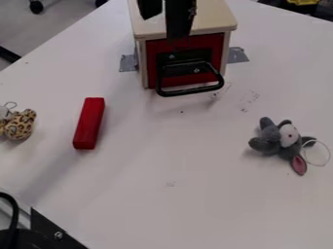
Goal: Close the drawer
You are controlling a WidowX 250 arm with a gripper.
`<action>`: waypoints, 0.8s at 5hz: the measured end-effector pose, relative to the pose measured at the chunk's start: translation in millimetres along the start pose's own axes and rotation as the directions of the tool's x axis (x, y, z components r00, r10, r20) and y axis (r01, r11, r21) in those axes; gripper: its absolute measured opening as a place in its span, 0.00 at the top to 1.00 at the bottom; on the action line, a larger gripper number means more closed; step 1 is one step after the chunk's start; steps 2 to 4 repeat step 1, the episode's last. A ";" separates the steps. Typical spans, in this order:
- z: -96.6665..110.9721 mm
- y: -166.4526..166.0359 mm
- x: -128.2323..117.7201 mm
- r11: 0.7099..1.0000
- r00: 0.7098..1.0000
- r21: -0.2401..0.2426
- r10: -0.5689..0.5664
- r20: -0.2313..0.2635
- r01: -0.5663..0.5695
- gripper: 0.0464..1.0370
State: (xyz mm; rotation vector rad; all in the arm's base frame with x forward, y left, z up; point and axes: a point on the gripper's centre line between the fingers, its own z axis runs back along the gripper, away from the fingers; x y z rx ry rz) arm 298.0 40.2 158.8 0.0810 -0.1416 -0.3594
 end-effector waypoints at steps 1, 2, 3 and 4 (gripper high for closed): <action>0.2 2.7 -6.6 0.991 0.992 0.037 0.127 -0.014 -0.127 0.04; 0.2 2.7 -6.6 0.991 0.992 0.037 0.127 -0.014 -0.127 0.04; 0.2 2.7 -6.6 0.991 0.992 0.037 0.127 -0.014 -0.127 0.04; 0.2 2.7 -6.6 0.991 0.992 0.037 0.127 -0.014 -0.127 0.04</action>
